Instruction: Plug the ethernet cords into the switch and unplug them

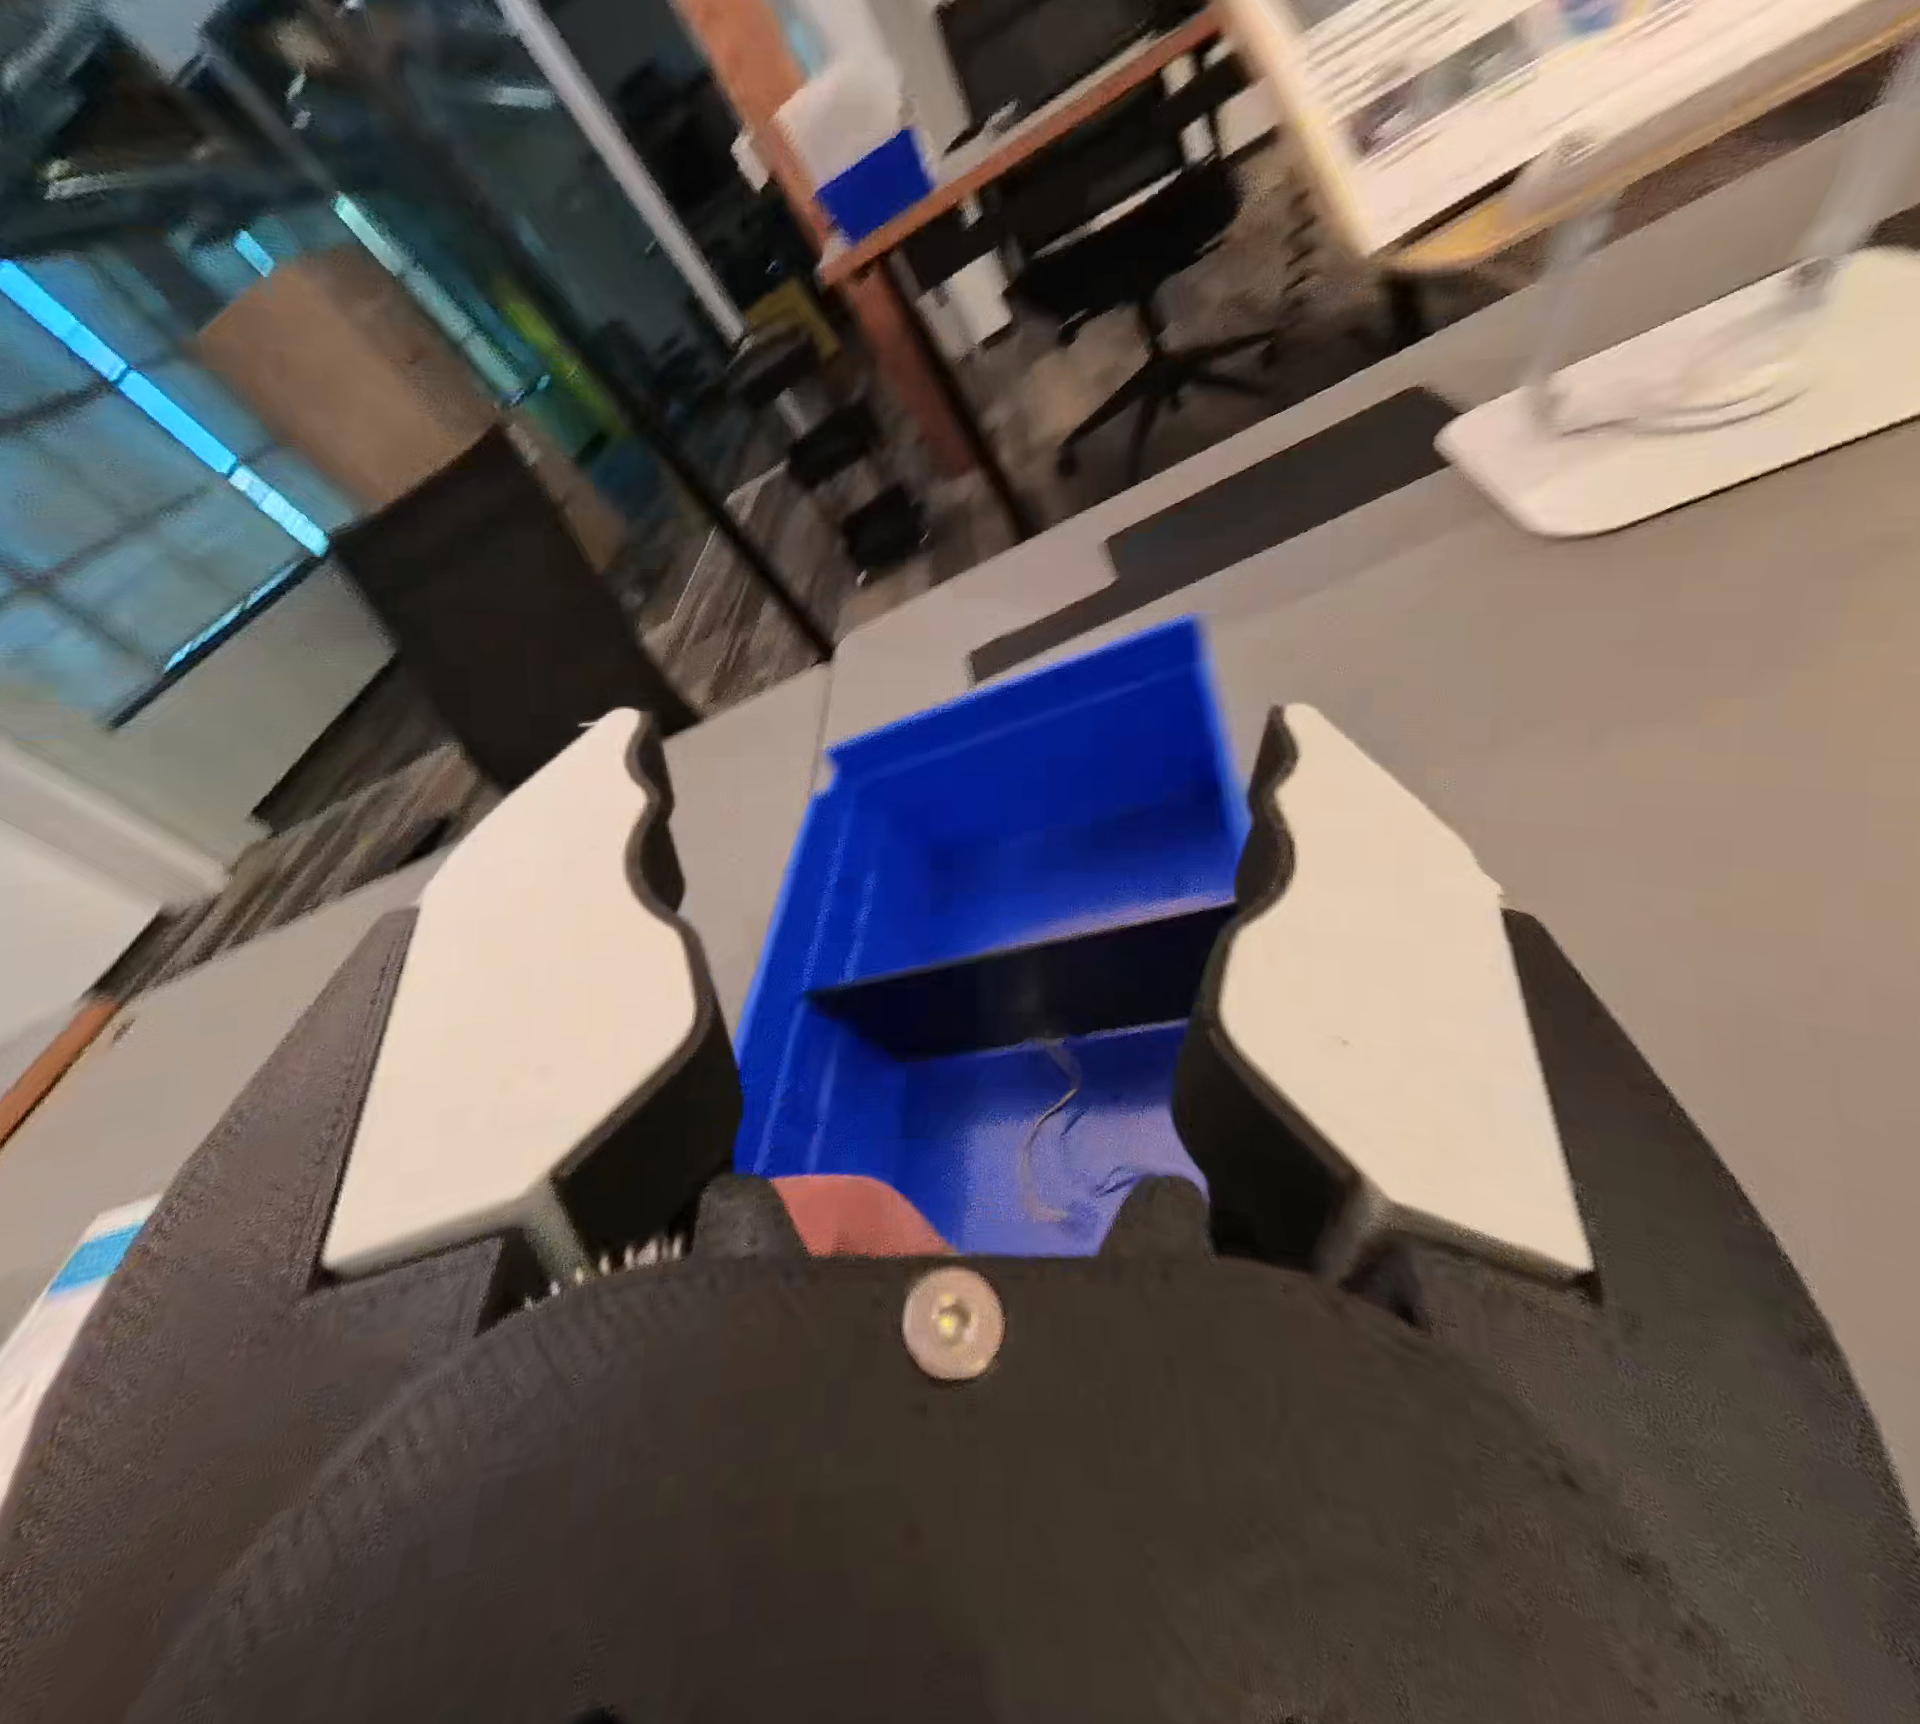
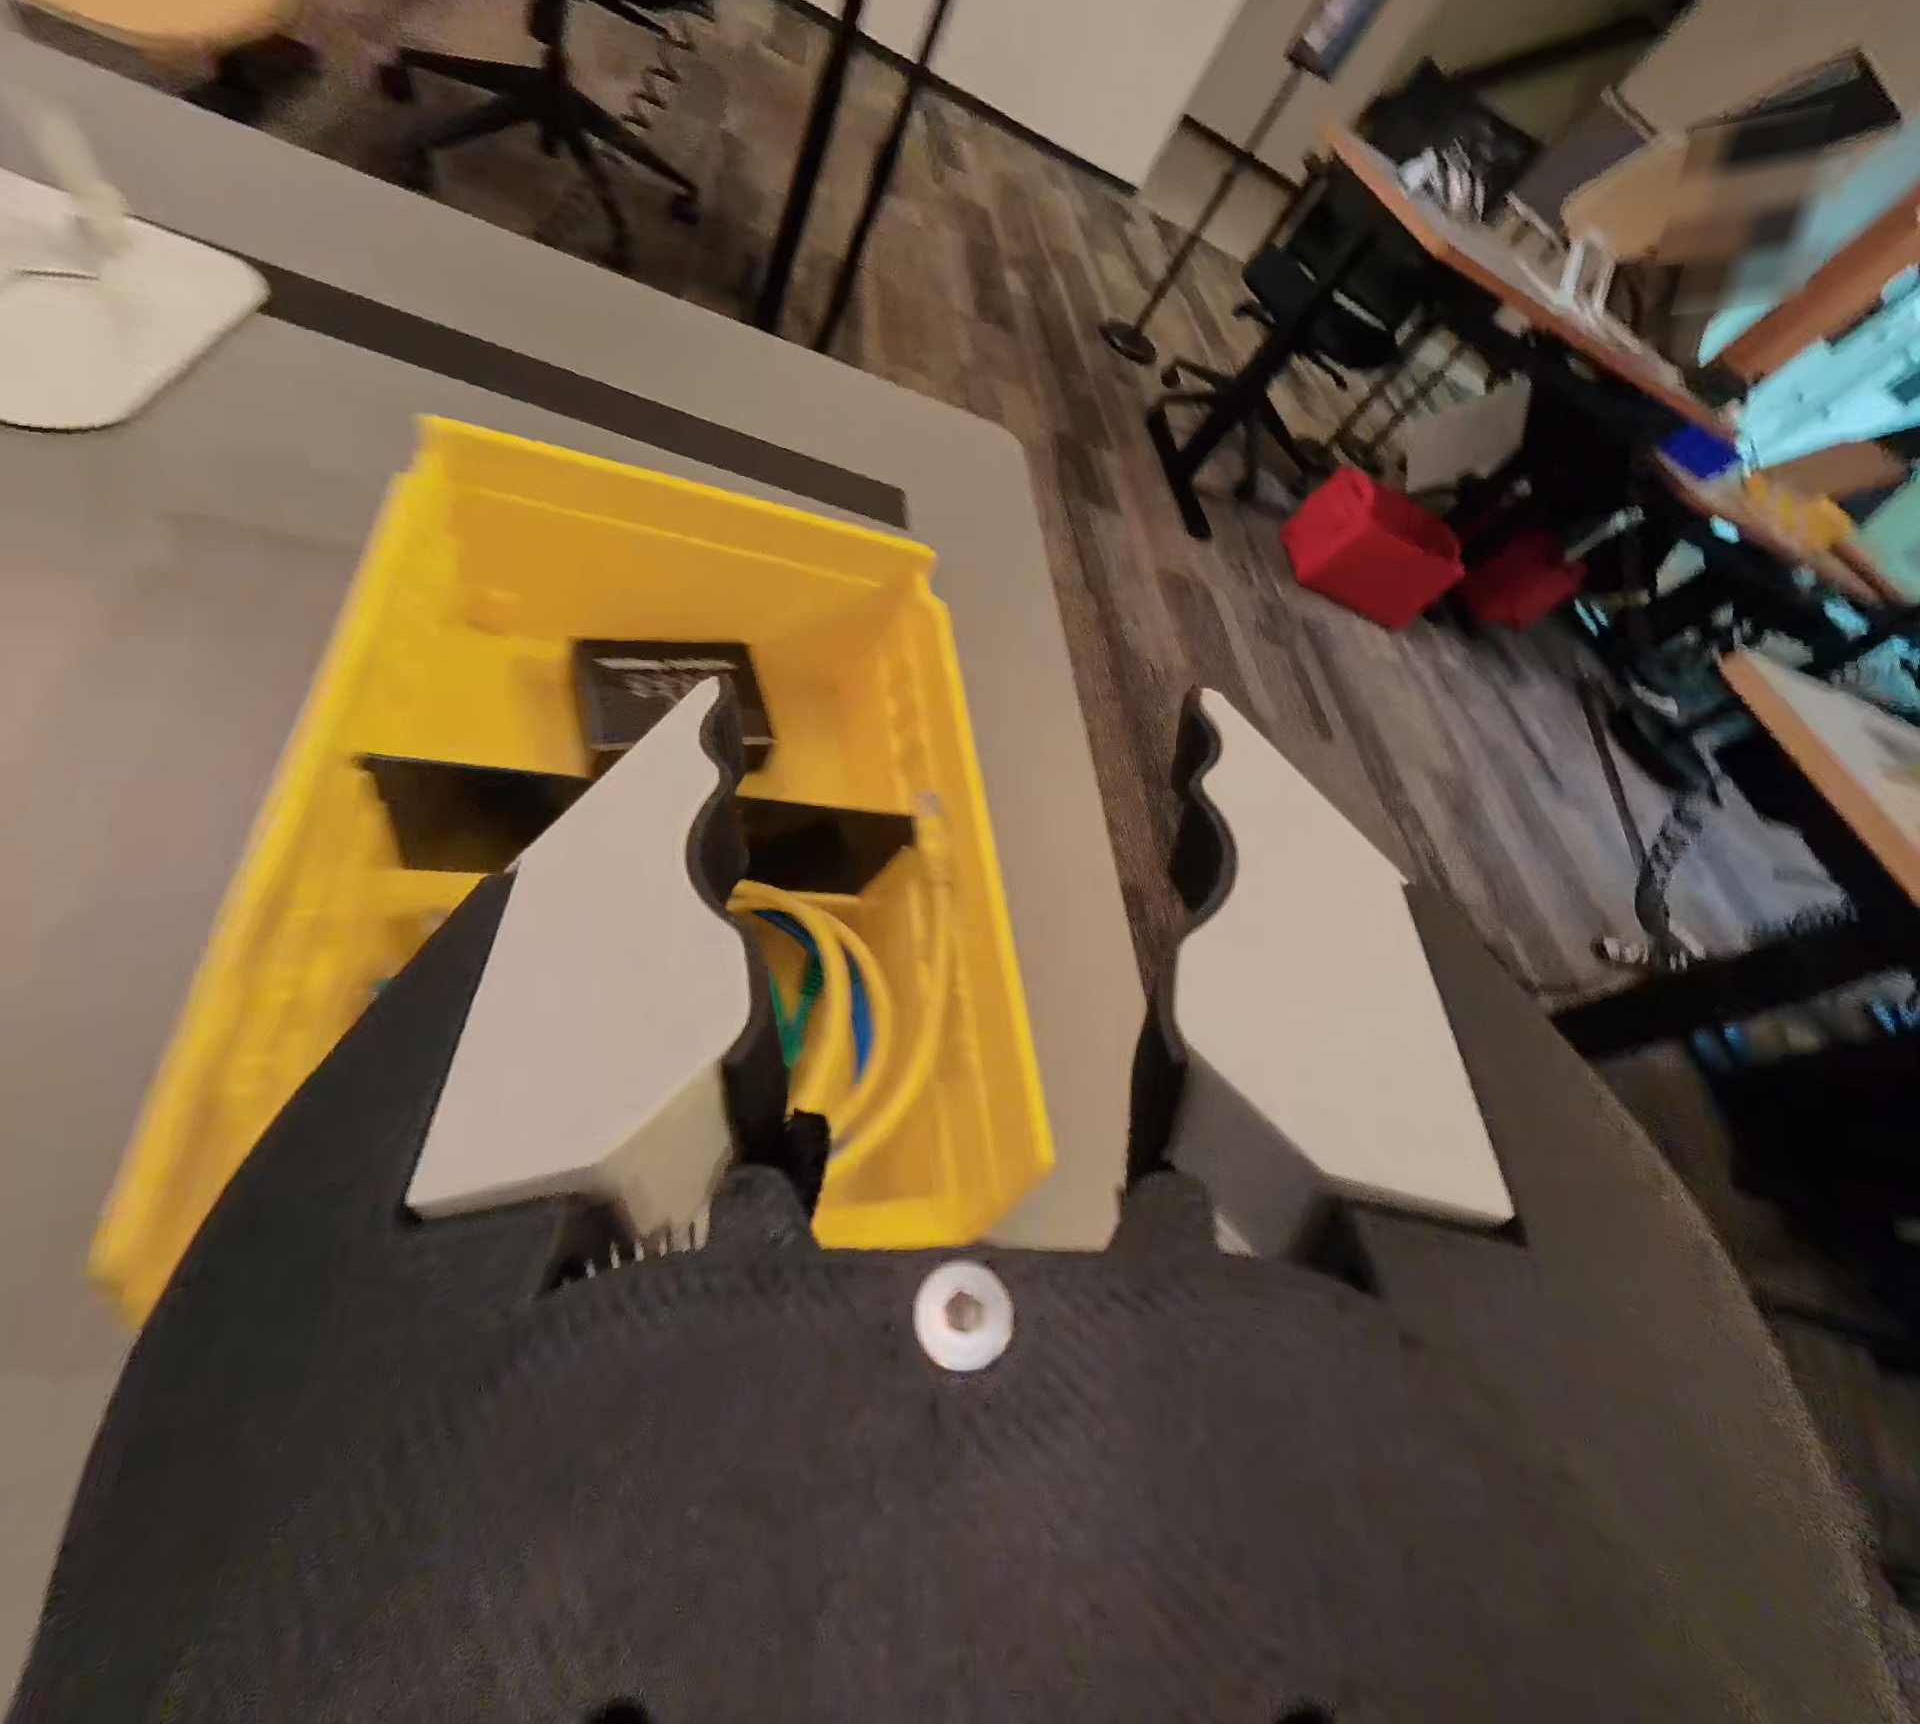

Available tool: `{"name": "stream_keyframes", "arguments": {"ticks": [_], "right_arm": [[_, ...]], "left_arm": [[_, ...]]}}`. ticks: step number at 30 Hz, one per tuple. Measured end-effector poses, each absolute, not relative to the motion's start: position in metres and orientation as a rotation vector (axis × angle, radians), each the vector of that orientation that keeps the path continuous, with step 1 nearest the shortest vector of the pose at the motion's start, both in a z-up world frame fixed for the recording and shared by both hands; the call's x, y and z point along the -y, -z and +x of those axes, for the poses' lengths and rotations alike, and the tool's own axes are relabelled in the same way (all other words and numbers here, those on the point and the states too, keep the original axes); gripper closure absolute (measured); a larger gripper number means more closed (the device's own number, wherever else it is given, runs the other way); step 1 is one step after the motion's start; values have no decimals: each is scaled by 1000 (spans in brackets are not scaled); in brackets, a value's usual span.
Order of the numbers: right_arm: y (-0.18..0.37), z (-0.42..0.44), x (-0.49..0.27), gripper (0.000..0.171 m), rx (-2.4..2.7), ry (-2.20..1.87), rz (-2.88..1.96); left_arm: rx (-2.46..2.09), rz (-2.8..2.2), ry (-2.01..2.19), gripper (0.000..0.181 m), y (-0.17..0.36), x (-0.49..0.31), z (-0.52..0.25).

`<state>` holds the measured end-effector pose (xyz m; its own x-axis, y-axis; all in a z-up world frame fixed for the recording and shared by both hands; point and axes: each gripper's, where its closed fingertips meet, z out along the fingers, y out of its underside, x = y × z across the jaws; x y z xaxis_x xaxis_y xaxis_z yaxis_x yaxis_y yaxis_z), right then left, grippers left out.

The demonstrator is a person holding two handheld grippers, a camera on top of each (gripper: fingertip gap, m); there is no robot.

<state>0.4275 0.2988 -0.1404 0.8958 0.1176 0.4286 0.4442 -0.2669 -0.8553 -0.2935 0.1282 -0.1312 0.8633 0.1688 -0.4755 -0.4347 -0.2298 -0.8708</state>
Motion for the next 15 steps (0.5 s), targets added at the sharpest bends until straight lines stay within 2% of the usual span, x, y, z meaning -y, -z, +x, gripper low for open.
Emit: {"name": "stream_keyframes", "arguments": {"ticks": [2,5,10,15], "right_arm": [[155,470,-303,95,342,362,-1870],[185,517,-311,93,282,407,-1918],[251,538,-330,92,289,247,-2074],[281,524,-345,99,379,117,-2145]], "left_arm": [[-108,-1759,-594,71,142,-118,-336],[19,-1815,-616,67,161,-103,-390],[196,-1967,-564,57,206,-82,-458],[176,-2153,-468,67,265,-74,-478]]}}
